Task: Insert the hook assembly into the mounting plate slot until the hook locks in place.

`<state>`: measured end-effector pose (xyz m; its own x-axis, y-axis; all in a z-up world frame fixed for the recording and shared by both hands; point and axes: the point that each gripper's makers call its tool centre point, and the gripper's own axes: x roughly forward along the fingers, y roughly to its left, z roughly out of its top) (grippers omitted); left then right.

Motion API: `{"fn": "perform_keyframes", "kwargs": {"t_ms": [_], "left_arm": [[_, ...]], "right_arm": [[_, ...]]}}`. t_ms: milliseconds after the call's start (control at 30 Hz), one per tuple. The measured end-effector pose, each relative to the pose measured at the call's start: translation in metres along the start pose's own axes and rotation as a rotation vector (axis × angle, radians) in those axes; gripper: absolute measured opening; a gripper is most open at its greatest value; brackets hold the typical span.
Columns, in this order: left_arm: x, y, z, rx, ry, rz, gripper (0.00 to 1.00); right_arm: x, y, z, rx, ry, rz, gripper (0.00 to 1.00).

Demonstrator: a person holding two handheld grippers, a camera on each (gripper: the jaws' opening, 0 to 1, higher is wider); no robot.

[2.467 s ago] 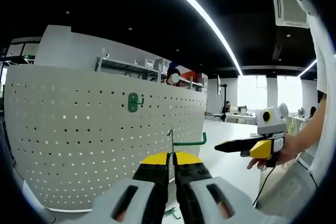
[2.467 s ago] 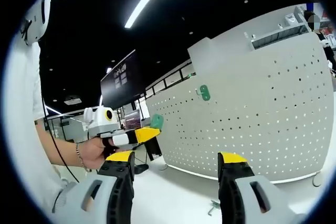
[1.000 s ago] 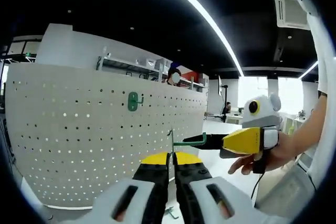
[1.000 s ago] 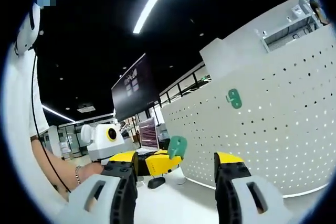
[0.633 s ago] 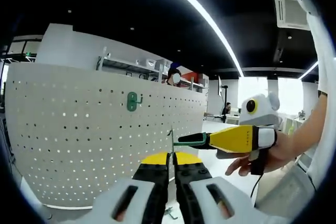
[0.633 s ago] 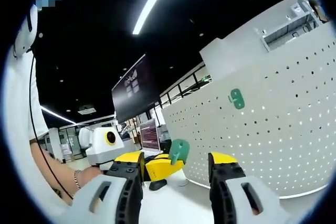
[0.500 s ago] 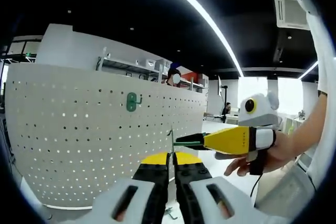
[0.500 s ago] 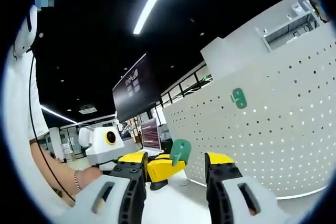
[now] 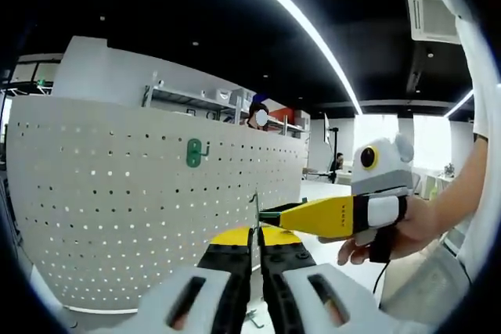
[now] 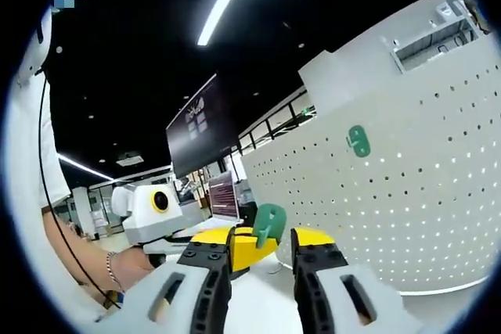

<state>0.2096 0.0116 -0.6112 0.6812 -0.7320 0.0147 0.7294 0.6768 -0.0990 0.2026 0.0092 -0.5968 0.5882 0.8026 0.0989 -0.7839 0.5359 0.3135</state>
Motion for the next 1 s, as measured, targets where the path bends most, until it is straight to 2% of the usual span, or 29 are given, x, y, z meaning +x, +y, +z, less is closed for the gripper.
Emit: {"fn": "perform_keyframes", "kwargs": {"t_ms": [667,733,900,1000], "left_arm": [[-0.0005,0.0028,-0.0049,-0.004,0.007,0.028,0.02],[-0.0007,0.004,-0.0055,-0.008,0.006,0.034,0.02],[-0.0007,0.0055,-0.0063,-0.027,0.004,0.054,0.02],[0.0001,0.0056,-0.0079,-0.016,0.01,0.065,0.02]], "right_arm": [[0.0045,-0.0042,-0.0048,0.006,0.011,-0.038,0.04],[0.0051,-0.0046,-0.0051,-0.004,0.013,-0.046,0.04],[0.0061,-0.0078,-0.0066,0.051,0.001,-0.06,0.03],[0.0068,-0.0093,-0.0074,0.05,0.005,-0.071,0.02]]}}
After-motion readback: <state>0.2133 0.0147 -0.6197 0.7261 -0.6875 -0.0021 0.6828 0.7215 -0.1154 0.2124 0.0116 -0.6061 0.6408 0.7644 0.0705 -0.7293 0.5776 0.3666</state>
